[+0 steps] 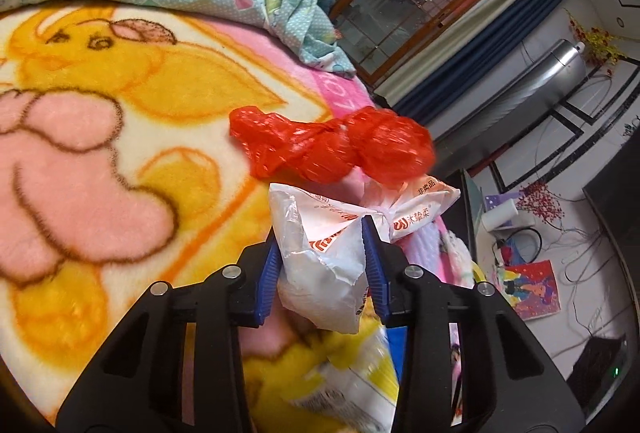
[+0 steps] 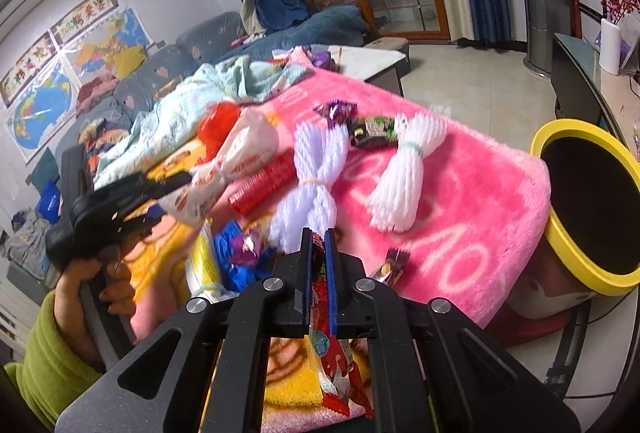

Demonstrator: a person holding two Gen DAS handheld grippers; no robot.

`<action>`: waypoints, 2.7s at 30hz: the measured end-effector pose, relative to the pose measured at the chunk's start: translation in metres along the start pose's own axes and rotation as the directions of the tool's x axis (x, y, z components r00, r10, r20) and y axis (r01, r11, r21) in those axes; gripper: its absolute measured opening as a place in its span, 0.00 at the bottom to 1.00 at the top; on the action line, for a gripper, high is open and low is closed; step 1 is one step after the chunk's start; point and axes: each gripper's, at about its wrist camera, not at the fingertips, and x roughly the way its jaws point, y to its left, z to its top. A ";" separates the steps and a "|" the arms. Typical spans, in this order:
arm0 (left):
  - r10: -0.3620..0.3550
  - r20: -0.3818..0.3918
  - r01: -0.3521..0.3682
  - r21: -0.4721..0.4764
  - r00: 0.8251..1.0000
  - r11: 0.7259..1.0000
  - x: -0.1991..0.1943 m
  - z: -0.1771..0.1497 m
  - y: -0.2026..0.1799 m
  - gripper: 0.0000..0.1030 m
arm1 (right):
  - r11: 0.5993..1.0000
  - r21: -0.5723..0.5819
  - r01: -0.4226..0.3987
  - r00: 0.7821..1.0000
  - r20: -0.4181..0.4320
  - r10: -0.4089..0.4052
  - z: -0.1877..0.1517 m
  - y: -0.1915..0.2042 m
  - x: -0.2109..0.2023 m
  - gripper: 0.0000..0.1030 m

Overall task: Collect trash
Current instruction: 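Carry both items over the yellow bin and open both tools to drop them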

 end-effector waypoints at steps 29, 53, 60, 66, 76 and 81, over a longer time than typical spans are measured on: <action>-0.109 -0.023 0.110 0.368 0.994 0.923 -0.004 -0.047 -0.150 0.29 | 0.964 0.255 0.074 0.963 0.233 -0.136 0.073 -0.105 -0.066 0.06; -0.096 -0.180 0.184 0.577 0.979 0.796 0.075 -0.115 -0.253 0.29 | 0.864 0.454 0.217 0.885 0.283 -0.370 0.077 -0.235 -0.099 0.06; -0.059 -0.211 0.182 0.630 0.976 0.755 0.103 -0.138 -0.277 0.29 | 0.841 0.469 0.269 0.859 0.278 -0.429 0.073 -0.263 -0.101 0.06; -0.008 -0.243 0.174 0.671 0.970 0.721 0.129 -0.158 -0.295 0.29 | 0.824 0.475 0.310 0.853 0.243 -0.461 0.067 -0.284 -0.093 0.06; 0.038 -0.269 0.164 0.689 0.962 0.706 0.163 -0.171 -0.312 0.39 | 0.798 0.528 0.291 0.877 0.185 -0.443 0.053 -0.314 -0.077 0.09; 0.000 -0.258 0.177 0.661 0.966 0.729 0.159 -0.166 -0.312 0.62 | 0.799 0.535 0.275 0.883 0.189 -0.430 0.052 -0.316 -0.076 0.24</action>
